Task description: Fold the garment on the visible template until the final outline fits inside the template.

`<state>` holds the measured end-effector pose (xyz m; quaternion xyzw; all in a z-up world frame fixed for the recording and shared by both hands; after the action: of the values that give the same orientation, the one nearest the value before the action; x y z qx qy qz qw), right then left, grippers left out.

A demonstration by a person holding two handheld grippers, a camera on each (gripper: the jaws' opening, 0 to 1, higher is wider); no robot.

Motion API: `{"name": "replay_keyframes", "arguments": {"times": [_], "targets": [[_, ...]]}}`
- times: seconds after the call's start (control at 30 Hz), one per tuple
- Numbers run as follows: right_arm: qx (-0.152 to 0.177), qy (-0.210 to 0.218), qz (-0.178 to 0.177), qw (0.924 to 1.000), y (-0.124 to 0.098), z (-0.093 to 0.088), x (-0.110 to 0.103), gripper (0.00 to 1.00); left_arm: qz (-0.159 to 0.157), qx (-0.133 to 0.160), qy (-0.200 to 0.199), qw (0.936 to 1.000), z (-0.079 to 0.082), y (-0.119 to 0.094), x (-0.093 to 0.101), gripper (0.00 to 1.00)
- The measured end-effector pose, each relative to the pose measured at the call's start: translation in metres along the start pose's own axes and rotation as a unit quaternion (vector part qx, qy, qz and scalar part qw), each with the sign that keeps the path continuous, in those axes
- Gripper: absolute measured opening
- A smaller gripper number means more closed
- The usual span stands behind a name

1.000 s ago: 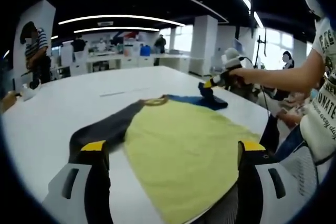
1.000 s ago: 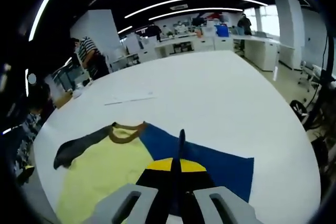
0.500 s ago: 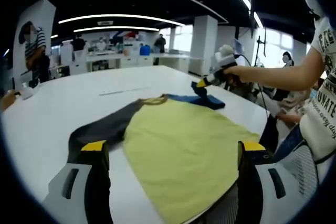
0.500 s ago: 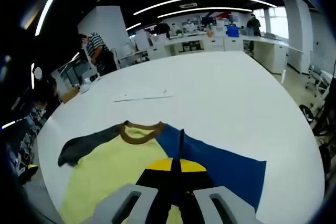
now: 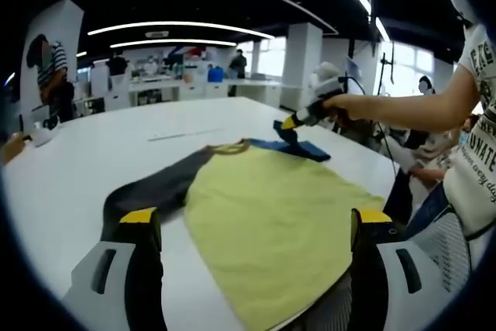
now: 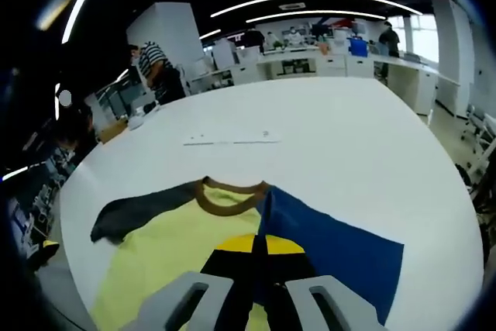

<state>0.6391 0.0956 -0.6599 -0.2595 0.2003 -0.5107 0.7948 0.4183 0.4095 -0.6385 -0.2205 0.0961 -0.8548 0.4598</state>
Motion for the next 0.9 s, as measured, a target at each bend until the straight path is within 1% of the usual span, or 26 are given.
{"name": "replay_keyframes", "arguments": {"times": [0.13,0.4,0.67,0.9], "targets": [[-0.003,-0.002,0.007,1.0,0.007,0.002,-0.007,0.0,0.001,0.0,0.0,1.0,0.0,0.0,-0.001,0.99],[-0.012,-0.007,0.017,0.9998,0.015,0.001,-0.02,0.0,0.003,0.0,-0.002,1.0,-0.001,-0.001,-0.001,0.99],[-0.01,-0.01,0.03,0.9994,0.025,0.005,-0.033,0.0,0.007,-0.001,-0.003,1.0,-0.002,-0.001,-0.001,0.99],[-0.008,-0.016,0.04,0.999,0.026,0.01,-0.047,0.0,0.012,0.0,-0.004,0.9999,-0.003,-0.002,-0.003,0.99]]}}
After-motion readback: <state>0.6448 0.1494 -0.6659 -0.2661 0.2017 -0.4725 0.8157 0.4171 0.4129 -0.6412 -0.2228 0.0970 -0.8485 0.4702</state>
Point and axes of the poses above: the point that each gripper's makers call its tool centre point, and the gripper's own axes: y roughly forward along the fingers, x roughly to its right, z roughly out of its top, the point moved 7 cm from there along -y, roughly backward along the fingers, and after that the axes turned 12 degrees about -y, right-handed, at the moved point
